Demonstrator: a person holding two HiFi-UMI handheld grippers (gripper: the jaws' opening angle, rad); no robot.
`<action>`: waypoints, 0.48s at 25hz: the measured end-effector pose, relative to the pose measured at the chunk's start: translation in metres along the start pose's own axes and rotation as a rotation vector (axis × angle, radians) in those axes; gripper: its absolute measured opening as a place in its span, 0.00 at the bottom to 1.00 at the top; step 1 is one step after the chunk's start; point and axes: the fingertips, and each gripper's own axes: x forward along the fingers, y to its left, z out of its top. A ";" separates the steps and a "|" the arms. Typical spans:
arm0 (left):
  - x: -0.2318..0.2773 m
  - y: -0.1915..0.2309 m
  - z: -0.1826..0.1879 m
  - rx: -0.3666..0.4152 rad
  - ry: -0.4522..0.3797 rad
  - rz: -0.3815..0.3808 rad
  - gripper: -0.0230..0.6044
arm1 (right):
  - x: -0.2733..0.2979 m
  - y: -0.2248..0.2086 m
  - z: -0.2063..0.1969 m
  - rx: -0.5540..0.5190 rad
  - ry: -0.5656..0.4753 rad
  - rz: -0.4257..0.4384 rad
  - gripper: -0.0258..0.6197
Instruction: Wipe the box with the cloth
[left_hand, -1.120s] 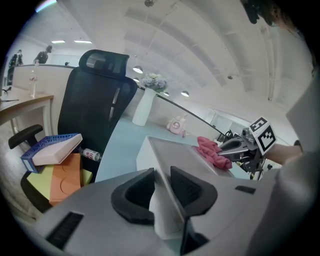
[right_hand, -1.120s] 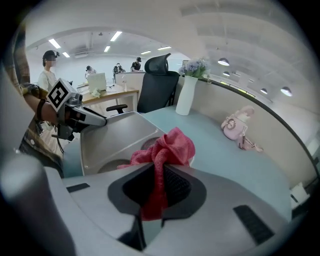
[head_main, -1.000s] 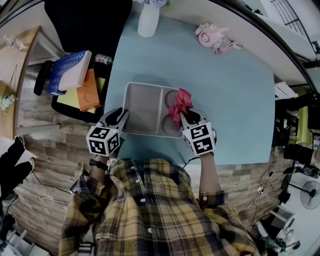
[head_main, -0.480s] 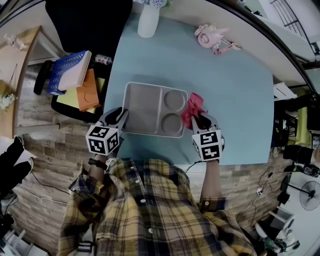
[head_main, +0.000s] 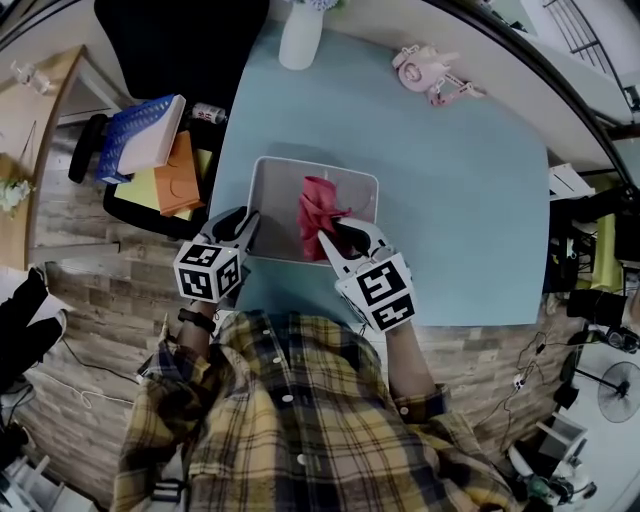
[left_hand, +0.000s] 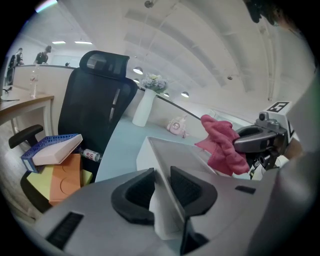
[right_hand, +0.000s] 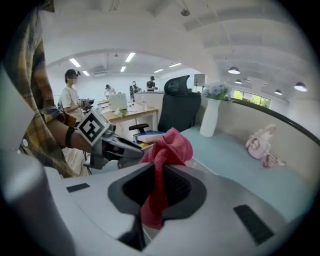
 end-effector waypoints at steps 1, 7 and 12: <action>0.000 0.000 0.000 0.000 0.000 -0.002 0.19 | 0.007 0.011 0.003 -0.010 0.000 0.032 0.12; -0.001 0.000 0.000 -0.001 -0.005 -0.001 0.19 | 0.044 0.063 0.006 -0.049 0.042 0.173 0.12; -0.001 0.000 0.000 -0.005 -0.008 -0.006 0.19 | 0.060 0.073 -0.004 -0.085 0.133 0.192 0.12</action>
